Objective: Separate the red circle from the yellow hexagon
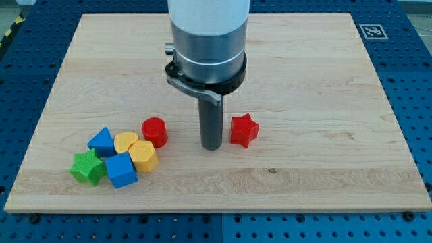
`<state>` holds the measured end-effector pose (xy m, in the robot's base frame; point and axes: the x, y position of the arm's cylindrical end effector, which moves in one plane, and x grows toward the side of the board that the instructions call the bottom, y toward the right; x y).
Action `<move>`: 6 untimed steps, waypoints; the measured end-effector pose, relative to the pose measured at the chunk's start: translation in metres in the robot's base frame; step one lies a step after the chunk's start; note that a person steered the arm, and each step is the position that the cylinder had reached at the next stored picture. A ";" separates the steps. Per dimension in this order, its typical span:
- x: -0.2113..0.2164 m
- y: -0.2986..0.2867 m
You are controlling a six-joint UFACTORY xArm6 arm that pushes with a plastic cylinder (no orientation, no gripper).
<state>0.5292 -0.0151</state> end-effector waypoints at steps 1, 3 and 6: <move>0.001 -0.004; 0.009 -0.037; -0.005 -0.099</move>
